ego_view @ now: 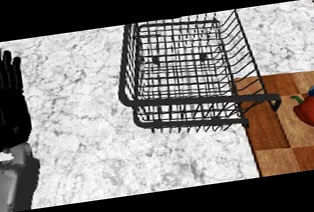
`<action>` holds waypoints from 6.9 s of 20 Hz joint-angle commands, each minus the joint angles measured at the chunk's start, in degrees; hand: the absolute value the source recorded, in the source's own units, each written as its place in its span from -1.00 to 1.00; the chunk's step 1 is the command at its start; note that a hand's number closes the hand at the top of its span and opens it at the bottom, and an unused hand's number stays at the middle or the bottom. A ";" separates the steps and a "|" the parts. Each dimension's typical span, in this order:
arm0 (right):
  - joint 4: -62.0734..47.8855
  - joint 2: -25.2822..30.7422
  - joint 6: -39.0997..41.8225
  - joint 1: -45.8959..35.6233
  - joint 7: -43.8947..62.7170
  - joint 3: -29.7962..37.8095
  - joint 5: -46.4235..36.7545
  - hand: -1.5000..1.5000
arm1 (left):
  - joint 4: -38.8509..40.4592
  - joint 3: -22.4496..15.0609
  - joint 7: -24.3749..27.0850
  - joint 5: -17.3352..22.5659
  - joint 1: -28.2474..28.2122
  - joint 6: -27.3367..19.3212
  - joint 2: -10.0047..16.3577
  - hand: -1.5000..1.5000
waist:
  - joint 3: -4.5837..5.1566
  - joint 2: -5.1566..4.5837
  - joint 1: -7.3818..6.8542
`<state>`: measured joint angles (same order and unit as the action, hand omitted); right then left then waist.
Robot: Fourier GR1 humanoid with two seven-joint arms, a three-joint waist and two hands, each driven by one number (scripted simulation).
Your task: Pick the bell pepper from the cutting board and place it in the tiered basket
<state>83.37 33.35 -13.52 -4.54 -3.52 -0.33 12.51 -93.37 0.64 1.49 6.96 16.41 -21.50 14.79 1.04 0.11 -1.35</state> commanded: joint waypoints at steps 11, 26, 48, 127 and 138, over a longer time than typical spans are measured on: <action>-1.11 -1.88 20.66 -11.43 -4.04 -4.80 8.76 -1.00 | 0.14 -15.05 0.86 -11.27 -8.92 13.33 9.17 0.00 | -1.11 -0.27 -0.08; 14.26 32.69 42.66 -13.04 13.74 -8.84 -8.62 -1.00 | 0.39 -11.44 0.91 -11.62 -9.98 13.82 9.72 0.00 | -0.77 0.45 2.50; 34.10 19.24 44.20 -8.61 51.02 -23.13 -32.25 -1.00 | 0.08 -10.65 1.36 -16.61 -10.33 15.71 5.57 0.00 | -1.03 -0.18 1.03; -24.62 7.90 19.91 -10.88 -14.16 14.81 -65.58 1.00 | -4.73 0.41 3.18 -23.64 -13.40 27.54 -3.45 0.00 | -1.13 -0.32 0.59; -19.07 12.69 42.96 -20.08 -15.40 27.83 -44.42 1.00 | -2.04 -1.25 3.89 -26.12 -14.39 25.34 -6.18 0.00 | -0.95 0.44 2.26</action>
<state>62.67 43.89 20.60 -22.40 -18.85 22.18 -40.11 -94.70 0.79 5.02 -17.97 4.21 5.10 10.15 0.07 0.25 0.48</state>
